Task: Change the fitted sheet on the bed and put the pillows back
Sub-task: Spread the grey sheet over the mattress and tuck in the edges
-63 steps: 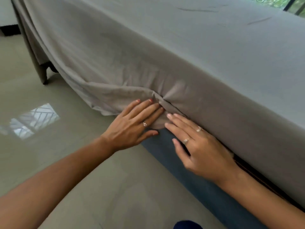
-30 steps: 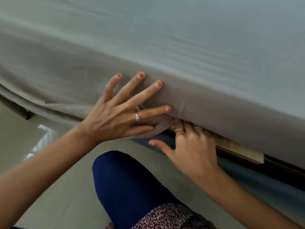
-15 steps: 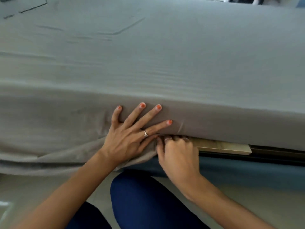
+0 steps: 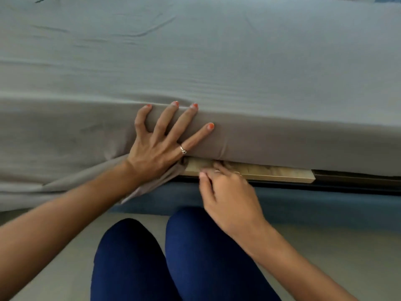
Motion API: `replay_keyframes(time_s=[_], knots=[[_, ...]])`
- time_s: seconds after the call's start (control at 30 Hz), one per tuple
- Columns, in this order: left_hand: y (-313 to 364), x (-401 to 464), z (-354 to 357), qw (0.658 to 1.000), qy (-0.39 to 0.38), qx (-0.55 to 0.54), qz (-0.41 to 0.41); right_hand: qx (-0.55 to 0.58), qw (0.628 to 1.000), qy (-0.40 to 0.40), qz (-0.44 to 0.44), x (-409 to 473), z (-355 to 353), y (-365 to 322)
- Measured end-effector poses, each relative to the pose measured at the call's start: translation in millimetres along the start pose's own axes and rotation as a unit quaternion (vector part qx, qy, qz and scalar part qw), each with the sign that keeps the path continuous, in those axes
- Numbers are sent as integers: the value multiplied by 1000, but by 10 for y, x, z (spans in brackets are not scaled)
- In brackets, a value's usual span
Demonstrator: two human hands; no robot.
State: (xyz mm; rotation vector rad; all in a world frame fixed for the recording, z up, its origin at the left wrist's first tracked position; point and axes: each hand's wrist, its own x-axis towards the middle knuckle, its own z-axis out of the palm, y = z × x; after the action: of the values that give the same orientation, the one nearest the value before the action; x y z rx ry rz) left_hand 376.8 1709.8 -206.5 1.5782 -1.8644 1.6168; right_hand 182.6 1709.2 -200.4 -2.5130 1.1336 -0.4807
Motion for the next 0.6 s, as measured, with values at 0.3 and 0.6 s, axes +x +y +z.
replay_keyframes(time_s=[0.3, 0.6], knots=[[-230, 58, -201, 986, -124, -54, 93, -64, 947, -128, -288, 82, 103, 210], [-849, -396, -568, 984, -158, -80, 24, -90, 976, -27, -195, 264, 484, -345]])
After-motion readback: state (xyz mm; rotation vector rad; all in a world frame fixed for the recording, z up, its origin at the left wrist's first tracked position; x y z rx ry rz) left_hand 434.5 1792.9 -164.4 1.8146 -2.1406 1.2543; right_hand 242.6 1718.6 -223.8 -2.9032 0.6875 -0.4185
